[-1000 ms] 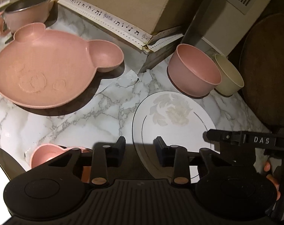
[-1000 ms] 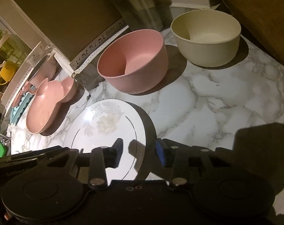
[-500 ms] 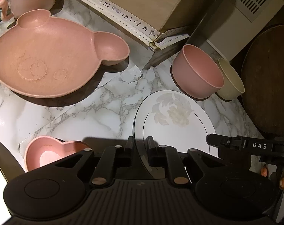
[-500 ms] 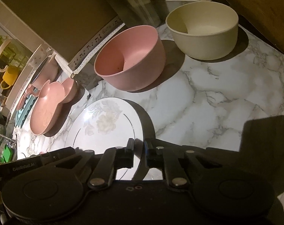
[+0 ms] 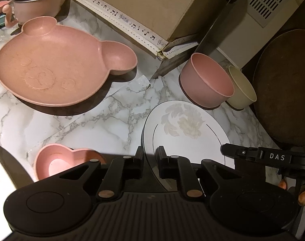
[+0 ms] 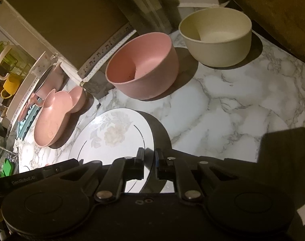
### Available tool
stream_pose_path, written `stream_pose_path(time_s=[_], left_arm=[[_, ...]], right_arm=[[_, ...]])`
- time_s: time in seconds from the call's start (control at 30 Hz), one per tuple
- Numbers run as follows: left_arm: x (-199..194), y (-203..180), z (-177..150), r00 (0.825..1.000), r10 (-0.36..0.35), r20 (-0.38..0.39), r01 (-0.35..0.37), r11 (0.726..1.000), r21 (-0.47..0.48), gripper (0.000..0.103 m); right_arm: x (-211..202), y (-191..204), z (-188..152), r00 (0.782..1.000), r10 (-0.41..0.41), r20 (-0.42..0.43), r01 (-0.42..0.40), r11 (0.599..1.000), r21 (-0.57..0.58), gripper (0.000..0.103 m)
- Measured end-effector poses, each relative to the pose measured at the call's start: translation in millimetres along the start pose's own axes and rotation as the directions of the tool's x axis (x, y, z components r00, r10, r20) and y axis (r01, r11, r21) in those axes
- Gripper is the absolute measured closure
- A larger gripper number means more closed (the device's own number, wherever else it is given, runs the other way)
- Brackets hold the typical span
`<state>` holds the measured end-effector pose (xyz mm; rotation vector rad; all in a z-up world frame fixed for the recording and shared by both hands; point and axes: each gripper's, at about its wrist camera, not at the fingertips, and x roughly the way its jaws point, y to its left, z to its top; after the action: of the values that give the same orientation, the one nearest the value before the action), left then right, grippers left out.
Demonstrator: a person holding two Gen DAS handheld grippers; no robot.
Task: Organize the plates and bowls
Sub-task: 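Close both grippers on the gold-rimmed plate rim and lift it, then carry the gold-rimmed plate with both grippers onto the large white plate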
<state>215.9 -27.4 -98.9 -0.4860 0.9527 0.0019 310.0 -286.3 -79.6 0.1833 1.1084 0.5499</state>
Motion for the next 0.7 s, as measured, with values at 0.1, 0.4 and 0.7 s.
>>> stream_pose_path(time_s=[0.1,0.4,0.7], left_arm=[[-10.6,2.7,-0.3,1.0,0.0,0.01,0.0,1.0,0.003,0.09],[-52.6,20.6,-6.2,0.999,-0.007,0.047,0.007,1.0,-0.003,0.09],[-94.9,53.3,-19.8,0.996,0.007,0.087,-0.004,0.999,-0.041,0.09]], right_arm=[[-4.9,6.9,-1.5,1.0,0.006,0.001,-0.006,1.0,-0.012,0.094],[-20.0,38.8,-7.5,0.999,0.045,0.014,-0.044,0.998,-0.046,0.094],[-22.6,83.9,-19.9,0.997,0.076,0.021,-0.074,0.993,-0.098,0.095]])
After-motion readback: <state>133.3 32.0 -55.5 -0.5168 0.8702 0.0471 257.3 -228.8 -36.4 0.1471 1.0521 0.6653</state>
